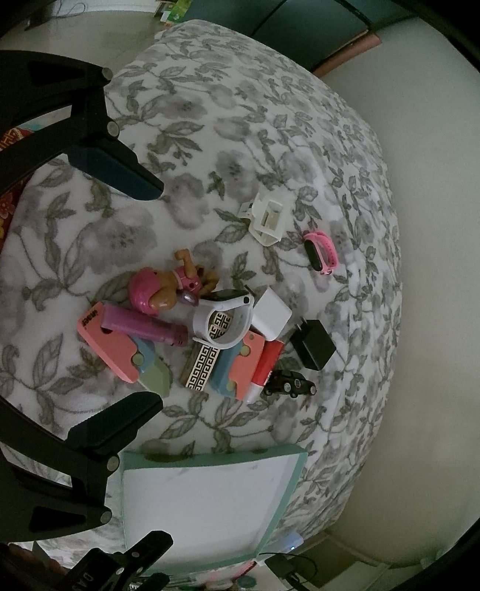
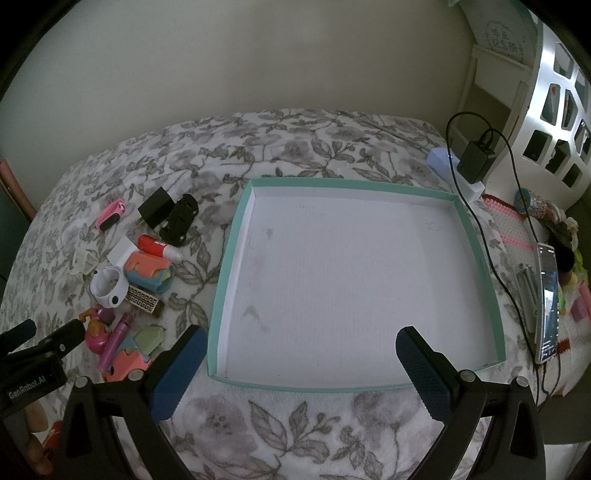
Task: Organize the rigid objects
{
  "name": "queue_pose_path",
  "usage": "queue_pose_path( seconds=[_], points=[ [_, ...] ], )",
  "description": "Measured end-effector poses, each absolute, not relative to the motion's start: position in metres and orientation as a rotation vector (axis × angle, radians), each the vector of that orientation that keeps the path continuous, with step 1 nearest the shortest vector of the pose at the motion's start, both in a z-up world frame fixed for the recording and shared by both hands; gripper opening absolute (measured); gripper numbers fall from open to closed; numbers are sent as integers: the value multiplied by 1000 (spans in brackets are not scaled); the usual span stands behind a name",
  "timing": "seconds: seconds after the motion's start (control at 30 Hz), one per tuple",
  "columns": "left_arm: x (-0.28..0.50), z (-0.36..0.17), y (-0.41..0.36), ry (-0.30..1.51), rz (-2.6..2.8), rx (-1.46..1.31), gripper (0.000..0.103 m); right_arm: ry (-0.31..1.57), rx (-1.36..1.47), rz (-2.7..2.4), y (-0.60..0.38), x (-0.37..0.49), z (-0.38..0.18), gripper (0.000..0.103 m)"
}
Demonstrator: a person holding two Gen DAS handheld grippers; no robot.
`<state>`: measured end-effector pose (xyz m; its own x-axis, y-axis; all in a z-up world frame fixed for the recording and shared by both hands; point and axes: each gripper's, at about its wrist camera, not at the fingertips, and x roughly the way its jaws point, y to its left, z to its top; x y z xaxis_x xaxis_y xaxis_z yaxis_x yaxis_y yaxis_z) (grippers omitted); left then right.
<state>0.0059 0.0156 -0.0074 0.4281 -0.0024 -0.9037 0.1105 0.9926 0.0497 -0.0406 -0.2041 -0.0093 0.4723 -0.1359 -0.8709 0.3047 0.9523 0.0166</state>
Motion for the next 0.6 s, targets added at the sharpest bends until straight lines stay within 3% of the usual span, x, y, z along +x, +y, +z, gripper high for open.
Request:
queue_pose_path(
  seconds=[0.6],
  points=[
    [10, -10, 26, 1145, -24, 67, 103, 1046, 156, -218, -192, -38, -11, 103]
  ],
)
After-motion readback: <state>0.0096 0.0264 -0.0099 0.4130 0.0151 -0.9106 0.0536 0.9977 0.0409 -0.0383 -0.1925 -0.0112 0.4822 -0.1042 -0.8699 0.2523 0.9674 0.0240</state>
